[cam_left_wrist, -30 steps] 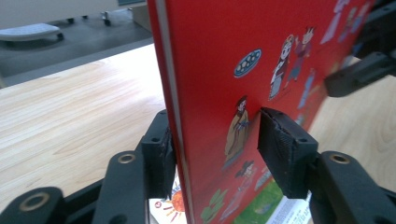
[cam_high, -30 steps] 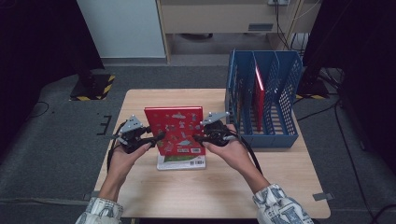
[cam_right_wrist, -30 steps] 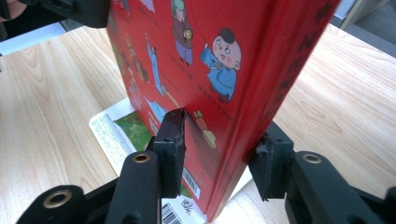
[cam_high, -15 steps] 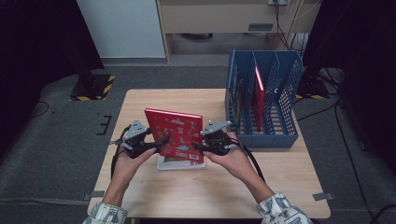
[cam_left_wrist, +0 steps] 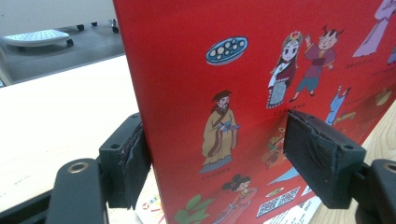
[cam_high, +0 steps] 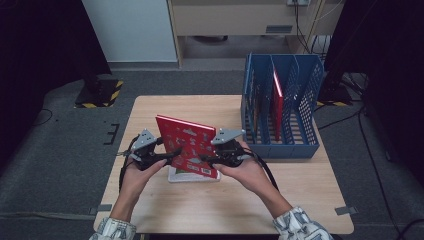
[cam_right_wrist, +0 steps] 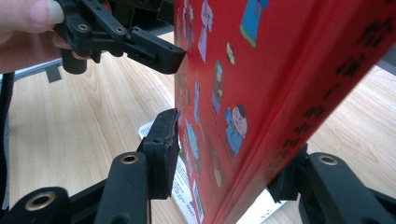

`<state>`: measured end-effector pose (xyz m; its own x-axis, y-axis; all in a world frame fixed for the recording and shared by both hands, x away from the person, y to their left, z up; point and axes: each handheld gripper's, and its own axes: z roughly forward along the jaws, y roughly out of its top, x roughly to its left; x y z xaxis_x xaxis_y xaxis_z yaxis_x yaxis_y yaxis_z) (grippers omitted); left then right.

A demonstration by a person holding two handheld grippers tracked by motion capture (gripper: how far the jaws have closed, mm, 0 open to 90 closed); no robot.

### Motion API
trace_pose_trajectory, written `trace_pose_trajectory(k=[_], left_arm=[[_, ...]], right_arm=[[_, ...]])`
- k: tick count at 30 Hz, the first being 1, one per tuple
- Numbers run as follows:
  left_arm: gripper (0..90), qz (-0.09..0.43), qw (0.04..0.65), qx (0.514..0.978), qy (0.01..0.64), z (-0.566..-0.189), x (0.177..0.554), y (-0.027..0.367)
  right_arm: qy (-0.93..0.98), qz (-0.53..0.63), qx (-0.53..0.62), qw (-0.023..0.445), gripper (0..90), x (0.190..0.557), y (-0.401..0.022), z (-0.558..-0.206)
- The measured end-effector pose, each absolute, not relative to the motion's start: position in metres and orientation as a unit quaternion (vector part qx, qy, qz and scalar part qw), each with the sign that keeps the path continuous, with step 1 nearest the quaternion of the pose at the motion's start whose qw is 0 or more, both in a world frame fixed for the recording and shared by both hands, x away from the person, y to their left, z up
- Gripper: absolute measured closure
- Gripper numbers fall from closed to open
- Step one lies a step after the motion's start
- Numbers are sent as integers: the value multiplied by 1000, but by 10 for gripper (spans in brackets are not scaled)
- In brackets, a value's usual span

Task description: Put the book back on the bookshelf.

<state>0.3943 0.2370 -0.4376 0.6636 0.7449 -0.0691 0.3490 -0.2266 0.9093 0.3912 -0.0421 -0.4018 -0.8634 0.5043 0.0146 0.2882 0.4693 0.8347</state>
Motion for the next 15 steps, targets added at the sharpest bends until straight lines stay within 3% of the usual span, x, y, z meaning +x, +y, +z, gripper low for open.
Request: trace_pose_trajectory(k=[10, 15], left_arm=[[249, 197, 506, 758, 362, -438, 391, 237], [250, 197, 506, 758, 361, -438, 391, 237]], right_arm=[[838, 486, 219, 119, 512, 392, -36, -384], [830, 504, 212, 108, 583, 399, -38, -379]])
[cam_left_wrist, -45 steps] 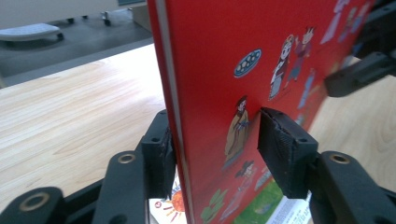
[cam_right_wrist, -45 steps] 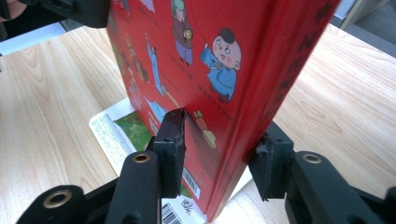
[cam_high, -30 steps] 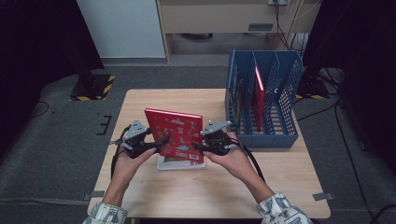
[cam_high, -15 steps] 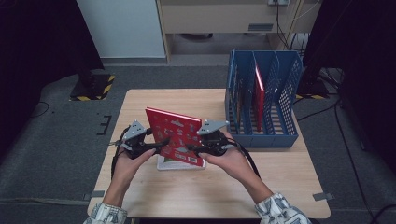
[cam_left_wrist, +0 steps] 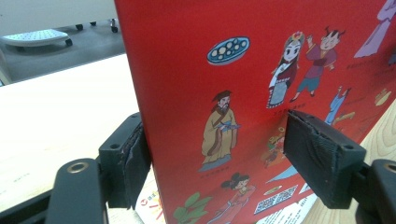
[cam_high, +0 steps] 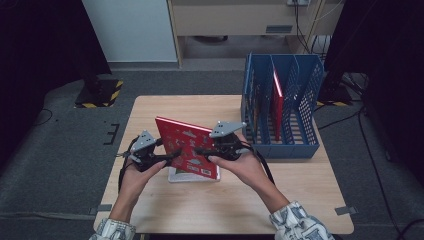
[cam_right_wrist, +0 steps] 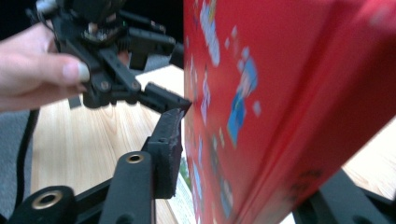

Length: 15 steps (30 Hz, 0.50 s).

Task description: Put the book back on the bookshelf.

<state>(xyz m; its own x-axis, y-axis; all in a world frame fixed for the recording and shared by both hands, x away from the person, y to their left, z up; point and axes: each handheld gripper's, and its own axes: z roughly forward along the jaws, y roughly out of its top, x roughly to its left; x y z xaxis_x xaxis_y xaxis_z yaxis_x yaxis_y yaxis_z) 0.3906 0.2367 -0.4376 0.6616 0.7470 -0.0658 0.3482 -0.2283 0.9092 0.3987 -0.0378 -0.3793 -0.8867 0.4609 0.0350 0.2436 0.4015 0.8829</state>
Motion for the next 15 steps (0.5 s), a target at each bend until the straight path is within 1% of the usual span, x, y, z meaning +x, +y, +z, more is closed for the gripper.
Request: trace_pose_trajectory(k=[5, 15], left_arm=[[250, 197, 504, 760, 361, -437, 390, 237], [238, 197, 504, 760, 361, -437, 390, 235]], right_arm=[[824, 514, 207, 116, 630, 401, -35, -372], [820, 524, 199, 112, 659, 407, -31, -368]])
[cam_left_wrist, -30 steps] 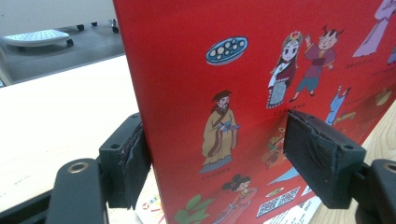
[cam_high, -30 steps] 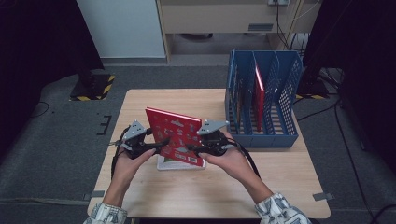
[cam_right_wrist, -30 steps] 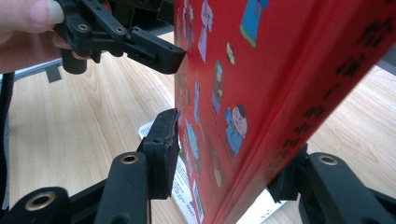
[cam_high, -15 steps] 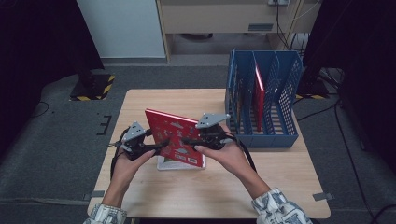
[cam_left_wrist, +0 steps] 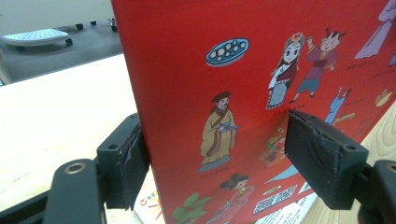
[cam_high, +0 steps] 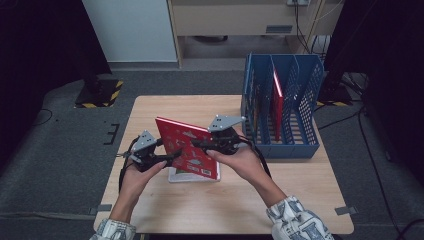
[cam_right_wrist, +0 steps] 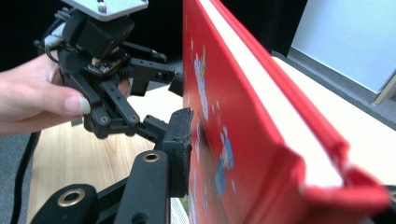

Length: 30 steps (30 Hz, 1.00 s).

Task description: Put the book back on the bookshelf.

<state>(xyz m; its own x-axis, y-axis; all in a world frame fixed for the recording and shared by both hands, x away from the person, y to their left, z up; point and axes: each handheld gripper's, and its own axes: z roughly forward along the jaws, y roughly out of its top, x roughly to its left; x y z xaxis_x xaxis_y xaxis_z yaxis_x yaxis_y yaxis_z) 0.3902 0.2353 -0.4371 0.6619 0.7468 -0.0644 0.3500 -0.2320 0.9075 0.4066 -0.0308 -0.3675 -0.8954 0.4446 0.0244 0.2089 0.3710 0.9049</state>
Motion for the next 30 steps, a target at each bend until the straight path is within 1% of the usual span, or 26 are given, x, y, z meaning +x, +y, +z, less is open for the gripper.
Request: trace_pose_trajectory(k=[30], left_arm=[[212, 187, 508, 760, 360, -437, 390, 236]], right_arm=[[819, 534, 187, 97, 765, 410, -22, -369]])
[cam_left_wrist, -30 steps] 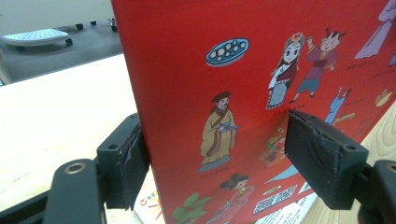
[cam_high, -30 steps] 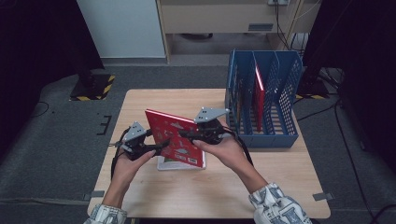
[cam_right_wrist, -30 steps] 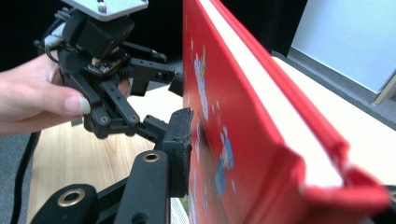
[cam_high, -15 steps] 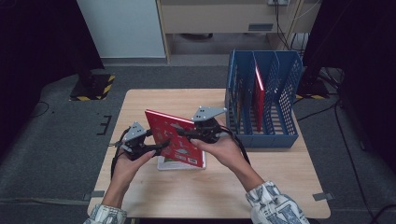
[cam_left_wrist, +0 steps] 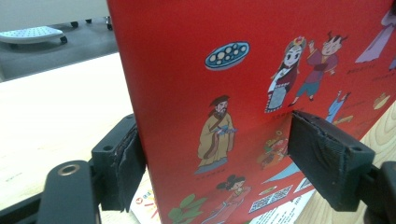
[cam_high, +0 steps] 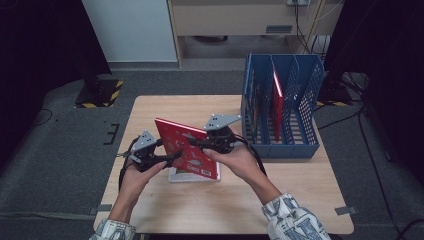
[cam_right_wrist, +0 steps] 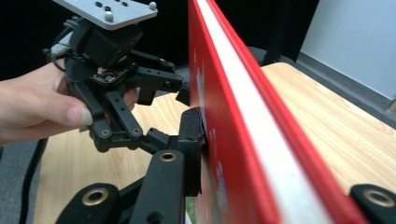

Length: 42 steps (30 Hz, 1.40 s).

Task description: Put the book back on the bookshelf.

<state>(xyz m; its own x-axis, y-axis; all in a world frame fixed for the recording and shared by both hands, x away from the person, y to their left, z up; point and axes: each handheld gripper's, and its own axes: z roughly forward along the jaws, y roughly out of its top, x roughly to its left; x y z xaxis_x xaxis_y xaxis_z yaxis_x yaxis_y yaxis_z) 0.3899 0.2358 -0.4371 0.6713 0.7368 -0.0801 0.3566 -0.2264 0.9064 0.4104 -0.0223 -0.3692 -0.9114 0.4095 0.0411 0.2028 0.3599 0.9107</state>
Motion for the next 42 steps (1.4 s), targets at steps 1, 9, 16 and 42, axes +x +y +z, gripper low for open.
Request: trace_pose_trajectory(k=[1, 9, 16, 42], left_arm=[[209, 187, 509, 760, 359, -437, 390, 236], [144, 192, 491, 766, 367, -445, 391, 242], [112, 191, 470, 773, 382, -458, 395, 251], [42, 190, 403, 786, 429, -494, 406, 267]], right_arm=[[819, 535, 186, 97, 771, 410, -22, -369], [814, 540, 195, 87, 793, 410, -22, -369], [807, 547, 205, 88, 794, 410, -25, -369], [789, 546, 251, 128, 794, 419, -52, -357]])
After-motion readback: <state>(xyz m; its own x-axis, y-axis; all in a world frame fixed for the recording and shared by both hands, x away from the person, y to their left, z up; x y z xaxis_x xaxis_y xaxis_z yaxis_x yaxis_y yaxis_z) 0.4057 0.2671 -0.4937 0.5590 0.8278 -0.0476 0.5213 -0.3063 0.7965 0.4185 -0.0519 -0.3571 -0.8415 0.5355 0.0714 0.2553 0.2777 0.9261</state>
